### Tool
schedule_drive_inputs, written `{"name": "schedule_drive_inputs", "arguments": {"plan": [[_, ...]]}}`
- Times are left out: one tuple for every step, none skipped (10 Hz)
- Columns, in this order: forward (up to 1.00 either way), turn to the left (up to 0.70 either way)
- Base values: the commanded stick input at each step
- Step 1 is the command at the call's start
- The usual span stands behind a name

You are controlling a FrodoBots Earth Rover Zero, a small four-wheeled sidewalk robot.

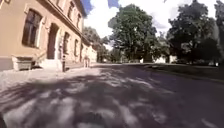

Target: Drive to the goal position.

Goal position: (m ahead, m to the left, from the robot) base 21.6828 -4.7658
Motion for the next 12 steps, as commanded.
{"name": "schedule_drive_inputs", "arguments": {"plan": [[1.0,-0.01],[1.0,-0.14],[1.0,-0.4],[1.0,-0.4],[1.0,-0.4],[1.0,-0.4],[1.0,-0.21],[1.0,0.0],[1.0,0.0],[1.0,0.0],[1.0,0.0],[1.0,0.0]]}}
